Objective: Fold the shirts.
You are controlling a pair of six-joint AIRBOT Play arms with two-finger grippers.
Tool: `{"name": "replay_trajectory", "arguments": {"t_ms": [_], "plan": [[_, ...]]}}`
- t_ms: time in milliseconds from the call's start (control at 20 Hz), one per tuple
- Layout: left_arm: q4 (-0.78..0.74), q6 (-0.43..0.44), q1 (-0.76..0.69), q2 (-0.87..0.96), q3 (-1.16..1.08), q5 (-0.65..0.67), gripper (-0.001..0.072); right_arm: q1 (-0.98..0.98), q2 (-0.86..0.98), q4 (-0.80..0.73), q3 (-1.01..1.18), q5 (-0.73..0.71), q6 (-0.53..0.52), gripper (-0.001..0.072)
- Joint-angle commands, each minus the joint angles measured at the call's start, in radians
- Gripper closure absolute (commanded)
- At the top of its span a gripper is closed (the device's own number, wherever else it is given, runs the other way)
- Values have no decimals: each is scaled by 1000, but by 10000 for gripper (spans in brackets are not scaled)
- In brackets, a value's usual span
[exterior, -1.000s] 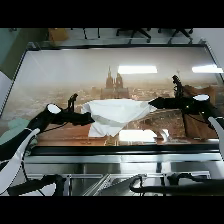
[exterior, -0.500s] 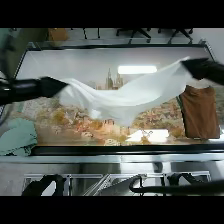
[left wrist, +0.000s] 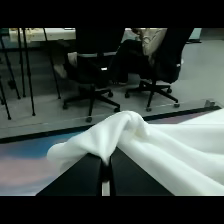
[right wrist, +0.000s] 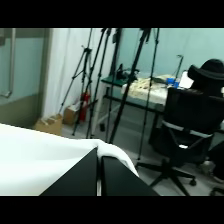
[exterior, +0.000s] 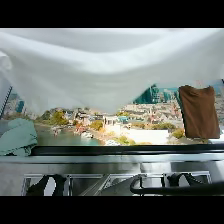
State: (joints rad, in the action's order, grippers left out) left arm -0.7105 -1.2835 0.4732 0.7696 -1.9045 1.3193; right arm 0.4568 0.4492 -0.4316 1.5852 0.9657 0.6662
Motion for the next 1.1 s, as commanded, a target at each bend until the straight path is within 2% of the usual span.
{"name": "replay_trajectory", "arguments": {"t_ms": [0,100,200,350,450,650,850,950,1000,1050], "plan": [[-5,-8,25,60,-13,53,691,6,39,-82,24,4,31,695],[-4,-8,-40,100,76,110,691,6,106,-73,22,117,56,694],[-8,1,-138,159,181,155,691,6,193,6,-12,234,64,694],[-85,38,-295,290,348,100,691,-35,354,58,-132,300,64,694],[-161,38,-381,415,447,7,691,-100,478,54,-241,287,32,694],[-186,43,-475,720,552,-146,691,-218,767,14,-392,128,-12,694],[-177,32,-473,936,485,-213,691,-246,975,9,-391,39,-16,694],[-177,-12,-459,991,402,-176,681,-242,997,8,-391,18,-16,694],[-178,-34,-448,1005,353,-126,374,-240,995,8,-390,18,-16,694],[-179,-61,-438,1009,306,-60,0,-240,988,6,-388,18,-16,693]]}}
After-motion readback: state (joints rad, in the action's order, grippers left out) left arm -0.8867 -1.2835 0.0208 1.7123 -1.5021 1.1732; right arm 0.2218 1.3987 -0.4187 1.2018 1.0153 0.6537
